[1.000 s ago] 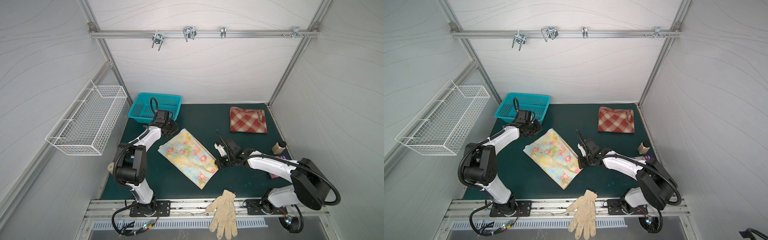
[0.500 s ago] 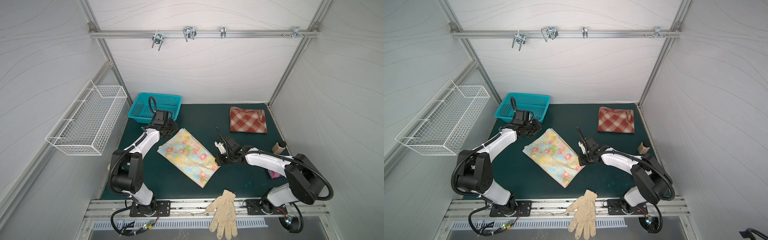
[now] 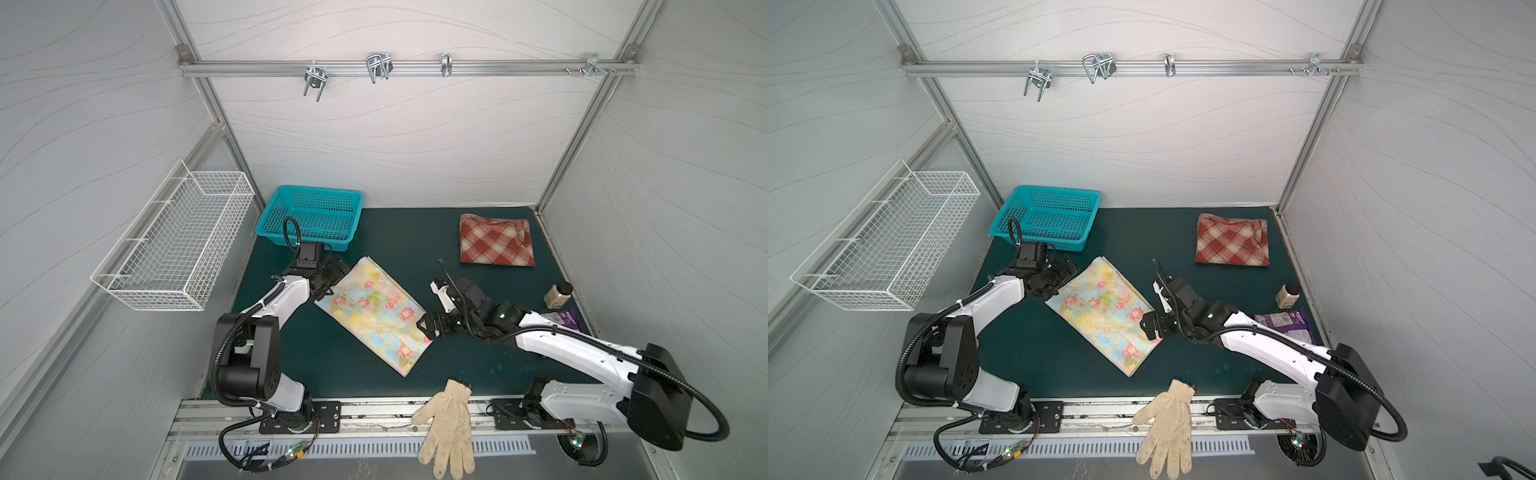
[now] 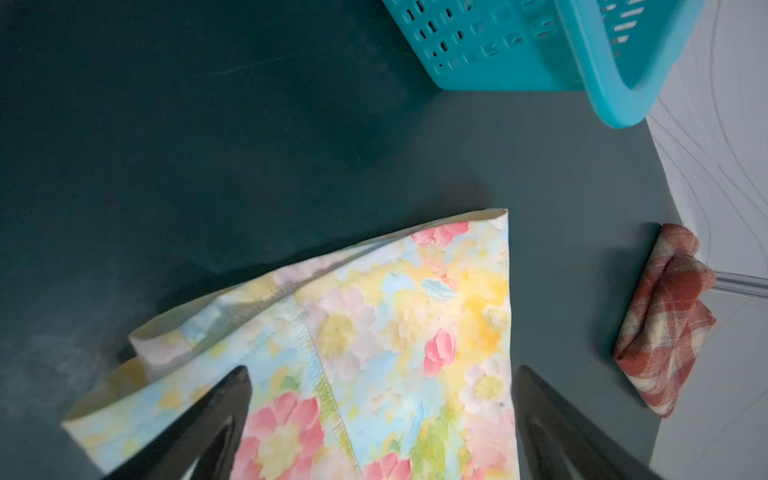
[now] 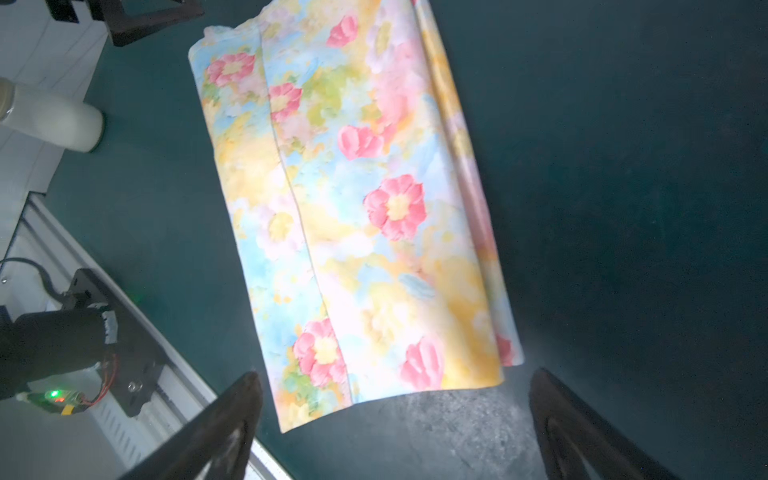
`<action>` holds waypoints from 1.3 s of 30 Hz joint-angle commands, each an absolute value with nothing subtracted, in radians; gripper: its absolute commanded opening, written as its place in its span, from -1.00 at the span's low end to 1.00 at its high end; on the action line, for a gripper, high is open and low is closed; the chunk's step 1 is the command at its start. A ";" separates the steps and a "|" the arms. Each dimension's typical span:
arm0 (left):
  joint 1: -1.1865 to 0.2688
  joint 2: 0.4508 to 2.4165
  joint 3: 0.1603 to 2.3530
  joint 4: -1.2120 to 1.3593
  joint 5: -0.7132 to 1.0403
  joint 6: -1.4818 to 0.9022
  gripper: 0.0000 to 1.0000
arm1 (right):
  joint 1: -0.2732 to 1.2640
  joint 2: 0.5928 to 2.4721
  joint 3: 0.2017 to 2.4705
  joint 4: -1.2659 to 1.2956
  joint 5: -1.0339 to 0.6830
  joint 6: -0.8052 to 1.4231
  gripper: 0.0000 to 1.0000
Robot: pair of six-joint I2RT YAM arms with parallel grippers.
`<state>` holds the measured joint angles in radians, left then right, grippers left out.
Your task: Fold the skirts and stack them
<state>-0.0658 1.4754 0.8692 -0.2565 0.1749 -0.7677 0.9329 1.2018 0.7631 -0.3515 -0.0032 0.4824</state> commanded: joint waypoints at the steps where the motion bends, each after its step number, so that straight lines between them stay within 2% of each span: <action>1: -0.061 1.435 0.844 -0.207 0.157 -0.785 0.98 | 0.996 1.222 0.730 -0.355 0.032 0.556 0.99; 12: 0.030 1.485 0.775 -0.104 0.088 -0.800 0.98 | 1.087 1.291 0.623 -0.223 0.046 0.688 0.99; 21: 0.035 1.621 0.798 -0.023 0.143 -0.810 0.98 | 1.083 1.411 0.645 -0.166 0.043 0.706 0.98; 30: 0.032 1.614 0.651 0.107 0.193 -0.838 0.98 | 0.970 1.460 0.659 -0.122 -0.016 0.671 0.98; 39: 0.027 1.462 0.495 0.137 0.222 -0.853 0.98 | 0.824 1.551 0.762 -0.151 -0.085 0.568 0.98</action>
